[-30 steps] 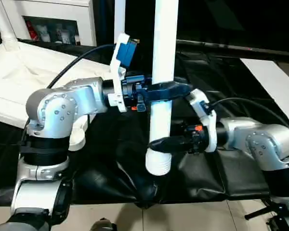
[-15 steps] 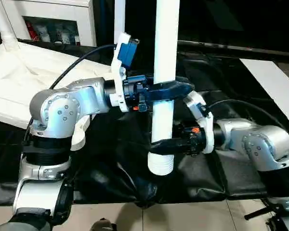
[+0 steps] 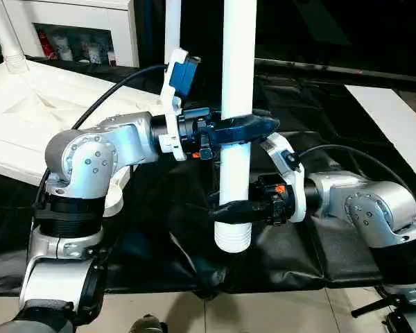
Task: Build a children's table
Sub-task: Pick table leg
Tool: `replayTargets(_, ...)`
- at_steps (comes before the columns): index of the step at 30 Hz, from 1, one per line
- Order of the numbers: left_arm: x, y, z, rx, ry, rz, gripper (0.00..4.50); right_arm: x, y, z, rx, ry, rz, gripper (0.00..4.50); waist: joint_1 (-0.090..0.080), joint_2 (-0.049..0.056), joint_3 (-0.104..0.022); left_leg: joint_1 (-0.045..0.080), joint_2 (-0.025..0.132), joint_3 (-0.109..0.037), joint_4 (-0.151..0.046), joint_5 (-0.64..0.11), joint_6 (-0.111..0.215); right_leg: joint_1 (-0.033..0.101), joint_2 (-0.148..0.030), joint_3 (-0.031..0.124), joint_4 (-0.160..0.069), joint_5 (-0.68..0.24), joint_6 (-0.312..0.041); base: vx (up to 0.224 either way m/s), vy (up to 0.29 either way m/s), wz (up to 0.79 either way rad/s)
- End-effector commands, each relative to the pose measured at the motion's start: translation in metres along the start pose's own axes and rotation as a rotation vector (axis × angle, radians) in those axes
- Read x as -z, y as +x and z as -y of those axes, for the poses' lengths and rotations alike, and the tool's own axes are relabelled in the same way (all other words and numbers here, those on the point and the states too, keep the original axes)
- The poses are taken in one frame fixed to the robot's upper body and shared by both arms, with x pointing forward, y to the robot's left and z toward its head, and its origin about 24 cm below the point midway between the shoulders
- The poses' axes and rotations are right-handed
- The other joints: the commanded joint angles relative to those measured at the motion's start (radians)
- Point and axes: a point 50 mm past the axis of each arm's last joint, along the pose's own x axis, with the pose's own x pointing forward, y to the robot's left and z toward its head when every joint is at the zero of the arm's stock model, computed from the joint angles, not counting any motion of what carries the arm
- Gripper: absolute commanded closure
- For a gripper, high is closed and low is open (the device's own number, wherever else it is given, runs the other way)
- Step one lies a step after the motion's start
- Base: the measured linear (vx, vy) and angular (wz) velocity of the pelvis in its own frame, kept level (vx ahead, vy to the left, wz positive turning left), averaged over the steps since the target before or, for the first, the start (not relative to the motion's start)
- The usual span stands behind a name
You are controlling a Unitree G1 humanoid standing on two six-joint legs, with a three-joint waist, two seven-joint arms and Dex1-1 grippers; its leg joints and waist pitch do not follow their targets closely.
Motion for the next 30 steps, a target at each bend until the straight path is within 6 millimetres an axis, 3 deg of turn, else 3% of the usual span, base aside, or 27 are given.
replayTargets(1,-0.003,0.012,0.007,0.036,0.044,-0.025,2.12,-0.003,-0.002,0.001,0.012,-0.005,0.004,2.50,0.004,0.000,-0.078,0.028,0.081,-0.037,-0.070,-0.032,-0.025,0.045,-0.096,0.058,-0.058,-0.055,-0.240,0.000,0.000,0.00)
replayTargets(6,-0.013,0.014,0.005,0.001,0.064,0.056,1.62,-0.003,0.000,0.002,0.026,-0.021,0.031,2.55,0.005,-0.002,-0.077,0.027,0.082,-0.038,-0.070,-0.044,-0.027,0.046,-0.097,0.058,-0.060,-0.066,-0.245,0.000,0.000,0.00)
replayTargets(8,-0.025,0.012,0.003,-0.055,0.134,0.193,1.59,-0.006,-0.001,0.003,0.045,-0.037,0.071,2.55,0.006,-0.003,-0.077,0.026,0.082,-0.038,-0.070,-0.044,-0.027,0.047,-0.098,0.058,-0.061,-0.065,-0.243,0.000,0.000,0.00)
replayTargets(9,-0.025,0.012,0.003,-0.056,0.135,0.197,1.59,-0.006,-0.001,0.003,0.046,-0.037,0.072,2.55,0.005,0.003,-0.077,0.024,0.083,-0.040,-0.070,-0.054,-0.030,0.047,-0.099,0.058,-0.063,-0.060,-0.245,0.000,0.000,0.00)
replayTargets(14,-0.038,0.008,0.009,-0.124,0.189,0.376,1.59,-0.016,-0.004,0.002,0.066,-0.078,0.185,2.56,0.007,-0.001,-0.079,0.025,0.085,-0.041,-0.069,-0.056,-0.026,0.049,-0.101,0.058,-0.059,-0.039,-0.251,0.000,0.000,0.00)
replayTargets(15,-0.039,0.007,0.010,-0.129,0.179,0.417,1.59,-0.019,-0.006,0.000,0.070,-0.087,0.218,2.56,0.008,0.005,-0.078,0.026,0.085,-0.041,-0.069,-0.055,-0.023,0.048,-0.099,0.058,-0.058,-0.037,-0.252,0.000,0.000,0.00)
replayTargets(19,-0.045,0.001,0.009,-0.198,0.171,0.533,1.59,-0.028,-0.013,-0.001,0.105,-0.108,0.339,2.57,0.014,0.000,-0.078,0.027,0.084,-0.040,-0.069,-0.067,-0.021,0.047,-0.100,0.058,-0.063,-0.052,-0.251,0.000,0.000,0.00)
replayTargets(20,-0.044,-0.002,0.007,-0.232,0.180,0.545,1.59,-0.031,-0.018,-0.001,0.133,-0.116,0.400,2.57,0.016,0.010,-0.078,0.027,0.083,-0.041,-0.070,-0.068,-0.022,0.045,-0.097,0.058,-0.064,-0.060,-0.241,0.000,0.000,0.00)
replayTargets(21,-0.043,-0.003,0.007,-0.247,0.186,0.546,1.59,-0.033,-0.020,-0.001,0.146,-0.119,0.425,2.57,0.016,0.006,-0.077,0.027,0.084,-0.041,-0.071,-0.074,-0.027,0.044,-0.097,0.058,-0.065,-0.069,-0.230,0.000,0.000,0.00)
replayTargets(24,-0.037,-0.008,0.005,-0.278,0.174,0.514,1.59,-0.034,-0.028,0.001,0.251,-0.147,0.471,2.57,0.020,0.015,-0.078,0.032,0.083,-0.041,-0.073,-0.074,-0.048,0.040,-0.092,0.057,-0.064,-0.067,-0.214,0.000,0.000,0.00)
replayTargets(25,-0.036,-0.010,0.005,-0.295,0.187,0.498,1.59,-0.034,-0.030,0.003,0.298,-0.165,0.479,2.57,0.019,0.014,-0.078,0.031,0.082,-0.041,-0.074,-0.078,-0.051,0.041,-0.091,0.056,-0.064,-0.069,-0.212,0.000,0.000,0.00)
replayTargets(27,-0.026,-0.024,-0.010,-0.604,0.341,0.331,1.59,-0.028,-0.044,0.017,0.644,-0.268,0.413,2.57,0.018,0.021,-0.079,0.034,0.085,-0.046,-0.078,-0.064,-0.087,0.035,-0.088,0.055,-0.064,-0.064,-0.157,0.000,0.000,0.00)
replayTargets(30,-0.008,-0.050,-0.016,-0.912,0.548,0.208,1.59,-0.010,-0.063,0.023,1.039,-0.417,0.276,2.57,0.013,0.020,-0.075,0.034,0.081,-0.044,-0.084,-0.120,-0.115,0.038,-0.087,0.059,-0.076,-0.146,-0.093,0.000,0.000,0.00)
